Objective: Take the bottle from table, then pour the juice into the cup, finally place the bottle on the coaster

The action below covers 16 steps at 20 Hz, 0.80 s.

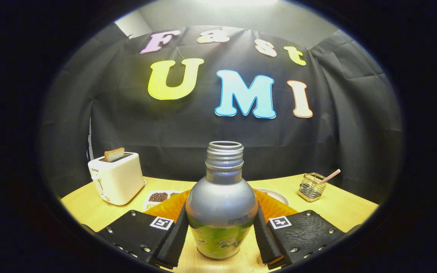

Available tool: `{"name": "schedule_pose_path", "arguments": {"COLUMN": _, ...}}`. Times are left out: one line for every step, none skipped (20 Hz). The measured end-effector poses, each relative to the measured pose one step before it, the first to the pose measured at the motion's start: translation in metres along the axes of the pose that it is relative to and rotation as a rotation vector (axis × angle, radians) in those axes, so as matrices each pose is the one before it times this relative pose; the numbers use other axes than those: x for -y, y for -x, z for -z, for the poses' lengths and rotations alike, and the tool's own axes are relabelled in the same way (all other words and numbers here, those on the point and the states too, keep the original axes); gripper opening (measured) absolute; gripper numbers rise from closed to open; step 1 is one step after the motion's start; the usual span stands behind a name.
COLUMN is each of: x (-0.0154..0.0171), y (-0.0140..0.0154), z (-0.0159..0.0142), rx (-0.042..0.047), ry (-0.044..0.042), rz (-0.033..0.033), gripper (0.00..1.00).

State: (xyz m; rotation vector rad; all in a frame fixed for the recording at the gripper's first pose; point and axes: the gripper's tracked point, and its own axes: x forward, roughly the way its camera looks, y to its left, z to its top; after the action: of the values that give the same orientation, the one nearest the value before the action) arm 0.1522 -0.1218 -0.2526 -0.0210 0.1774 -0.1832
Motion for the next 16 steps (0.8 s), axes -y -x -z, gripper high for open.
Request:
{"name": "schedule_pose_path", "arguments": {"x": 0.00134, "y": -0.00512, "z": 0.00403, "rx": -0.00816, "ry": 0.00486, "rz": 0.00075, "gripper": 0.77}}
{"name": "schedule_pose_path", "arguments": {"x": -0.00076, "y": -0.00468, "z": 0.00672, "rx": -0.00573, "ry": -0.00201, "rz": -0.00519, "gripper": 0.77}}
{"name": "schedule_pose_path", "arguments": {"x": -0.00164, "y": -0.00372, "z": 0.00455, "rx": -0.00295, "ry": -0.00123, "rz": -0.00677, "gripper": 0.77}}
{"name": "schedule_pose_path", "arguments": {"x": 0.00042, "y": -0.00415, "z": 0.00504, "rx": -0.00418, "ry": 0.00312, "rz": -0.00100, "gripper": 0.77}}
{"name": "schedule_pose_path", "arguments": {"x": -0.00104, "y": -0.00448, "z": 0.00428, "rx": -0.00491, "ry": 0.00597, "rz": -0.00137, "gripper": 0.77}}
{"name": "schedule_pose_path", "arguments": {"x": -0.00177, "y": -0.00423, "z": 0.00211, "rx": -0.00086, "ry": 0.00105, "rz": -0.00195, "gripper": 0.77}}
{"name": "schedule_pose_path", "arguments": {"x": -0.00431, "y": -0.00328, "z": 0.00428, "rx": -0.00425, "ry": -0.00218, "rz": -0.01423, "gripper": 0.77}}
{"name": "schedule_pose_path", "arguments": {"x": -0.00326, "y": -0.00214, "z": 0.00468, "rx": -0.00491, "ry": -0.00438, "rz": -0.01028, "gripper": 0.77}}
{"name": "schedule_pose_path", "arguments": {"x": -0.00102, "y": -0.00232, "z": 0.00254, "rx": -0.00117, "ry": -0.00299, "rz": -0.00064, "gripper": 0.77}}
{"name": "schedule_pose_path", "arguments": {"x": 0.00105, "y": -0.00183, "z": 0.00165, "rx": -0.00022, "ry": 0.00678, "rz": 0.00766, "gripper": 0.77}}
{"name": "schedule_pose_path", "arguments": {"x": 0.00141, "y": -0.00069, "z": 0.00284, "rx": 0.00408, "ry": 0.00492, "rz": 0.01179, "gripper": 0.77}}
{"name": "schedule_pose_path", "arguments": {"x": -0.00067, "y": -0.00116, "z": 0.00062, "rx": 0.00796, "ry": 0.00647, "rz": 0.00557, "gripper": 0.77}}
{"name": "schedule_pose_path", "arguments": {"x": 0.00075, "y": -0.00147, "z": 0.00198, "rx": -0.00021, "ry": 0.01068, "rz": 0.00897, "gripper": 0.77}}
{"name": "schedule_pose_path", "arguments": {"x": 0.00013, "y": -0.00112, "z": 0.00227, "rx": -0.00259, "ry": 0.00951, "rz": 0.00392, "gripper": 0.77}}
{"name": "schedule_pose_path", "arguments": {"x": -0.00042, "y": -0.00093, "z": 0.00195, "rx": -0.00310, "ry": 0.00768, "rz": 0.00032, "gripper": 0.77}}
{"name": "schedule_pose_path", "arguments": {"x": 0.00088, "y": -0.00109, "z": 0.00298, "rx": -0.00592, "ry": 0.00033, "rz": 0.00187, "gripper": 0.77}}
